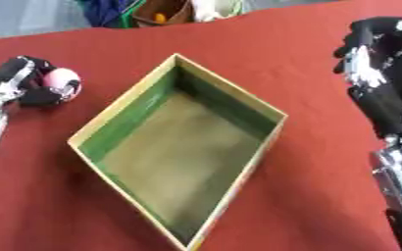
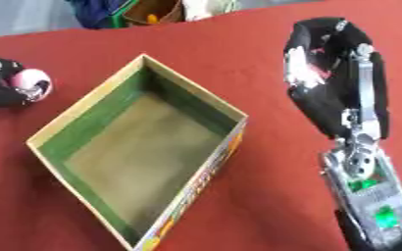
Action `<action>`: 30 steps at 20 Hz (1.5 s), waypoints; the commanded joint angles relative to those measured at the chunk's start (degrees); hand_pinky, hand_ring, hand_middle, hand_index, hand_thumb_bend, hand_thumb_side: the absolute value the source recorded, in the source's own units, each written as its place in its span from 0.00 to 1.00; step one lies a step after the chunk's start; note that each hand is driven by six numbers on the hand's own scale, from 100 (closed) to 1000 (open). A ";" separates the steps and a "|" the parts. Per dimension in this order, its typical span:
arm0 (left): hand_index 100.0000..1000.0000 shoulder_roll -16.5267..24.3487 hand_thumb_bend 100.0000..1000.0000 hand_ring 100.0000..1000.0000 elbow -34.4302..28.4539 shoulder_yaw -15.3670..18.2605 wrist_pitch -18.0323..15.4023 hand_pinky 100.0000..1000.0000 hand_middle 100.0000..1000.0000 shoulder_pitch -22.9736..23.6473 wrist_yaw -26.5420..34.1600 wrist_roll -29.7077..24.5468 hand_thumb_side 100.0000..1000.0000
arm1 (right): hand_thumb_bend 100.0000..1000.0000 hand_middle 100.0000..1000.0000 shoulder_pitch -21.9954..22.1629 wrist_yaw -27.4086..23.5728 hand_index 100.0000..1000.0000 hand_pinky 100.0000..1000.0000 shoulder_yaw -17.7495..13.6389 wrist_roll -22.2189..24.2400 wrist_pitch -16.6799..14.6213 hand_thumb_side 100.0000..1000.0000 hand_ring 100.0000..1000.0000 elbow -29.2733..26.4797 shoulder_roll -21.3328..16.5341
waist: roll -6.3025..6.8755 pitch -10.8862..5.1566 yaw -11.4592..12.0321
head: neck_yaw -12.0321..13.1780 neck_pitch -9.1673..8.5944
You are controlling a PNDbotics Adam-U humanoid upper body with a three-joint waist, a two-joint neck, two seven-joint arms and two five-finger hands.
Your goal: Pick up objects on the table and place them in the box.
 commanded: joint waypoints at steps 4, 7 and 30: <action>0.59 1.45 0.00 0.45 -2.30 -0.68 -0.92 0.27 0.44 -0.88 0.16 2.24 0.30 | 0.00 0.44 -0.41 0.21 0.59 0.30 -0.16 0.00 0.21 0.23 0.44 -1.19 -0.20 | -0.26 -1.26 0.29 | 0.01 -0.30; 0.57 1.56 0.00 0.43 -3.24 -1.03 -1.44 0.24 0.42 -0.85 -0.08 1.45 0.29 | 0.00 0.44 -0.35 0.11 0.59 0.30 -0.19 -0.03 0.39 0.23 0.44 -1.19 -0.05 | -0.30 -1.39 0.33 | -0.03 -0.34; 0.50 -0.44 0.00 0.37 -24.77 -6.65 -0.11 0.19 0.38 -1.44 0.18 1.94 0.46 | 0.00 0.44 0.17 -2.32 0.59 0.31 -0.82 -0.46 1.01 0.22 0.44 -1.19 1.71 | -1.29 -5.31 2.01 | -1.82 5.06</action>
